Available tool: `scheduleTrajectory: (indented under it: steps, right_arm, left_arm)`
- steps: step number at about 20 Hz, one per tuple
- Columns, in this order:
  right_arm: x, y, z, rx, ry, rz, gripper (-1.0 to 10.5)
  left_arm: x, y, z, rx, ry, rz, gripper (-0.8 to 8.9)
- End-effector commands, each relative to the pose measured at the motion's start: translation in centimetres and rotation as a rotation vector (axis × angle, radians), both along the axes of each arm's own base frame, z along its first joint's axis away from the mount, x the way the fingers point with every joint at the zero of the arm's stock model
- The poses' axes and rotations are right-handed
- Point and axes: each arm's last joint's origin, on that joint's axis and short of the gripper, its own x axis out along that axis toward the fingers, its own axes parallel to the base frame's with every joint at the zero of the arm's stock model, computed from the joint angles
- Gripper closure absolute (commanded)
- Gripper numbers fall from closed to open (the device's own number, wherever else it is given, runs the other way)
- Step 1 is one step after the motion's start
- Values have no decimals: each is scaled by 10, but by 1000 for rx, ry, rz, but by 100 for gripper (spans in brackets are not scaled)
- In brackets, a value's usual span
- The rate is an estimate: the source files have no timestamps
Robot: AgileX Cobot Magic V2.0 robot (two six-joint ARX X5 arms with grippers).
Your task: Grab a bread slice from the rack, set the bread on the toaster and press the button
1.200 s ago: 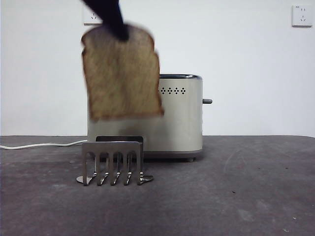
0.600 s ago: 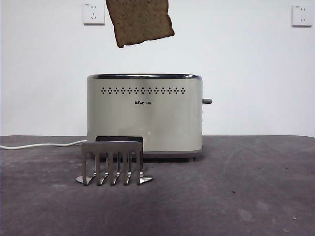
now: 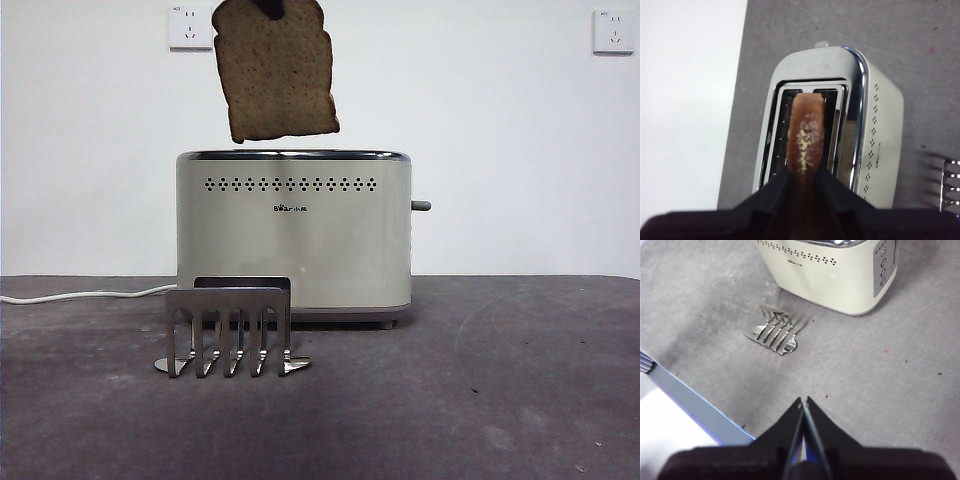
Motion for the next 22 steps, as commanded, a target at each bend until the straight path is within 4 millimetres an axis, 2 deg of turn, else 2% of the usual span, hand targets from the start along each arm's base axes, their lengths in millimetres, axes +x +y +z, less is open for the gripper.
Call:
scheduleTrajectory:
  steps: [1, 8, 13, 17, 20, 21, 22]
  right_arm:
    - [1, 1, 0, -4, -6, 8, 958]
    - [1, 1, 0, -4, -5, 8, 958]
    - [4, 1, -1, -6, 5, 8, 958]
    - [9, 2, -3, -9, 17, 8, 958]
    - [19, 4, -4, -11, 6, 13, 958]
    - [23, 4, -4, -9, -6, 13, 958]
    - [29, 5, -4, -5, -26, 12, 958]
  left_arm:
    - [9, -5, -10, 12, 15, -18, 823]
    - [27, -12, -30, 30, 66, -25, 823]
    - [45, -8, -46, 5, 129, -42, 822]
    - [55, -6, -50, -15, 117, -17, 801]
    - [59, -9, -50, -37, 89, -16, 498]
    - [59, -9, -49, -50, 86, -9, 462]
    - [60, -9, -48, -63, 84, -1, 465]
